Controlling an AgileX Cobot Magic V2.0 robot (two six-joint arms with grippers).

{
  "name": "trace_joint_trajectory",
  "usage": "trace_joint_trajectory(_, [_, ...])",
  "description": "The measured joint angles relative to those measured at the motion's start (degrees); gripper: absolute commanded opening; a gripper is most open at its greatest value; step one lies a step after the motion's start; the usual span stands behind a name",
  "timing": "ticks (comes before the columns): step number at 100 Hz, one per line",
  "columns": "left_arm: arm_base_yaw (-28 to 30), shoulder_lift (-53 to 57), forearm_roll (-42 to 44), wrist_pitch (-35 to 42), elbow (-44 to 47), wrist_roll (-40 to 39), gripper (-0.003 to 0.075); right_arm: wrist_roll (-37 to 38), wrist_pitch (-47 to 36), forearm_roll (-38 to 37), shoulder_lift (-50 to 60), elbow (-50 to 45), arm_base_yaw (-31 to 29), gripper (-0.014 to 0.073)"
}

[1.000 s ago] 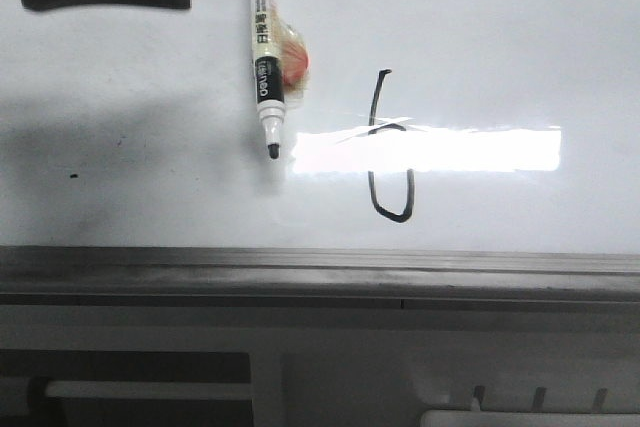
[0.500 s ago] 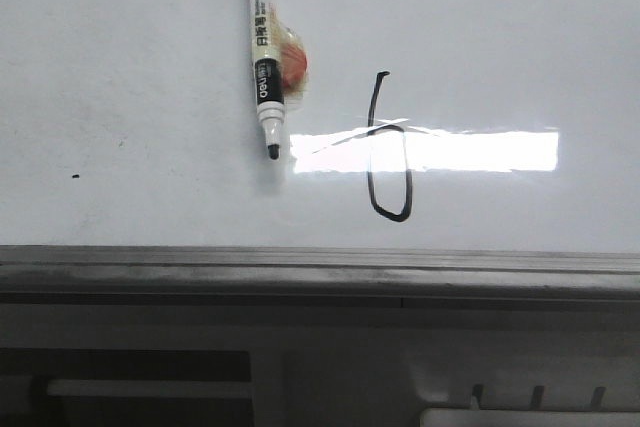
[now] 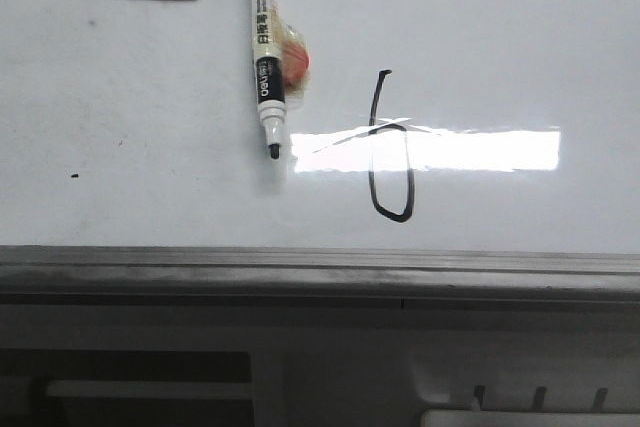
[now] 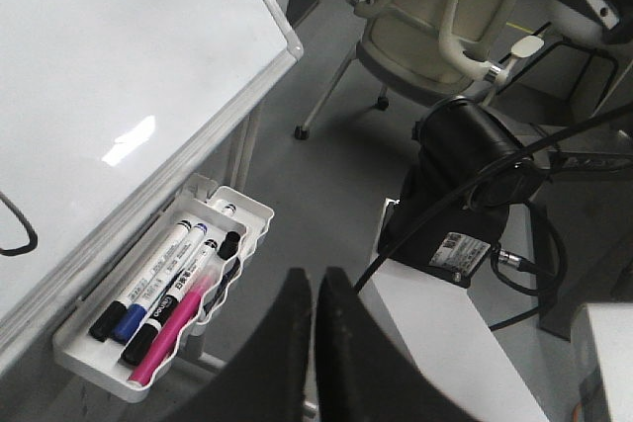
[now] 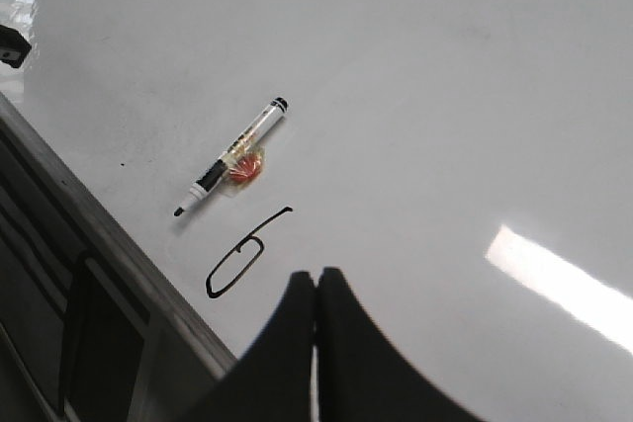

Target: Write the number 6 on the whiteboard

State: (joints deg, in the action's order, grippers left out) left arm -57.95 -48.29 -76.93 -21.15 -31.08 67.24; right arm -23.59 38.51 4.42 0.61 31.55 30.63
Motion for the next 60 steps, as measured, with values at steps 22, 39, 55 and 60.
trace_joint_trajectory(22, [0.0,-0.71,-3.63,7.78,1.17,0.0,-0.0019,0.0,0.0,-0.09,0.0,0.0,0.0,-0.0064])
trace_joint_trajectory(39, [0.0,8.1,3.71,16.58,6.42,0.0,-0.0019,0.0,0.0,-0.09,0.0,0.0,0.0,-0.0064])
trace_joint_trajectory(55, [1.77,20.93,11.84,26.24,14.56,0.0,-0.0019,0.0,0.0,-0.09,0.0,0.0,0.0,-0.0064])
trace_joint_trajectory(60, [3.57,24.87,14.44,27.77,17.08,0.0,-0.0019,0.0,0.0,-0.09,0.0,0.0,0.0,-0.0064])
